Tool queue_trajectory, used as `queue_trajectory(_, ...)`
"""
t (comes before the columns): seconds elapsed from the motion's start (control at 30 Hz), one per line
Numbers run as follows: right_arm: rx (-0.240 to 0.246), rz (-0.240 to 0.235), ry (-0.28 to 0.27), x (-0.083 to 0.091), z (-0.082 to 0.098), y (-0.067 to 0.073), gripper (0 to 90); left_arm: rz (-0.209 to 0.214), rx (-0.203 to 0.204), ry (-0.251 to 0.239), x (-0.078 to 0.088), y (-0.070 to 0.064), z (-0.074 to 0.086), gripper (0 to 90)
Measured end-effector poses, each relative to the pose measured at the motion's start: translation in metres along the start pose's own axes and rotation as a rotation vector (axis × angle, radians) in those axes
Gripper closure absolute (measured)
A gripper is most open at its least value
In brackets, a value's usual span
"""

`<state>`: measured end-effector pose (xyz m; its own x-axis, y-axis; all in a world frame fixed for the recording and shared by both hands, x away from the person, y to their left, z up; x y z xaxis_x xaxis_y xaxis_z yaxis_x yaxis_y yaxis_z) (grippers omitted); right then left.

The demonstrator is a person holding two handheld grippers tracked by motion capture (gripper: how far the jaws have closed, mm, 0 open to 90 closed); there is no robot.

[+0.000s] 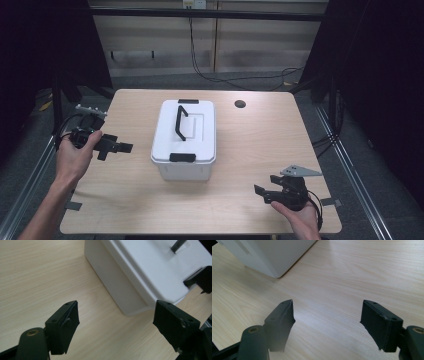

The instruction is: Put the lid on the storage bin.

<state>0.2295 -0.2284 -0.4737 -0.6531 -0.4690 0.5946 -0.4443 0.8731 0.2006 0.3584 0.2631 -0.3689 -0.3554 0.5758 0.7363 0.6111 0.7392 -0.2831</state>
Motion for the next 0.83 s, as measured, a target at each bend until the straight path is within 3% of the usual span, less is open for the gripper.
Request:
queue_trajectory(0.13,-0.002,0.002,0.003,-0.001,0.0,0.0,26.2,-0.038,0.011,0.01,-0.003,0.003,0.024,19.0)
queue_trajectory(0.27,0.0,0.004,0.006,-0.001,0.0,0.0,26.2,-0.043,0.03,0.028,-0.012,0.01,0.049,18.6)
queue_trajectory(0.37,0.006,0.004,0.009,-0.002,0.0,0.001,26.2,-0.052,0.022,0.013,-0.015,0.013,0.067,18.6)
queue_trajectory(0.5,0.003,0.005,-0.015,-0.001,0.0,0.0,25.4,-0.081,0.004,-0.008,-0.019,0.011,0.082,18.6)
queue_trajectory(0.6,0.008,0.019,-0.028,-0.002,0.001,0.001,25.3,-0.054,0.018,-0.014,-0.026,0.009,0.095,18.6)
queue_trajectory(0.77,0.023,0.045,-0.014,-0.007,0.002,-0.001,23.9,-0.114,-0.008,0.012,-0.033,0.011,0.11,18.6)
queue_trajectory(0.83,0.026,0.049,-0.004,-0.009,0.002,-0.002,23.9,-0.087,0.023,0.008,-0.037,0.01,0.117,18.6)
Point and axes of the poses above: each handheld gripper's, and its own axes: x roughly backward along the jaws, z roughly out of its underside, y roughly to its left, the point moved 3 cm from there along -x, roughly forward along the jaws, and after that the axes turned 3 degrees about -y, right-handed, at the moved point
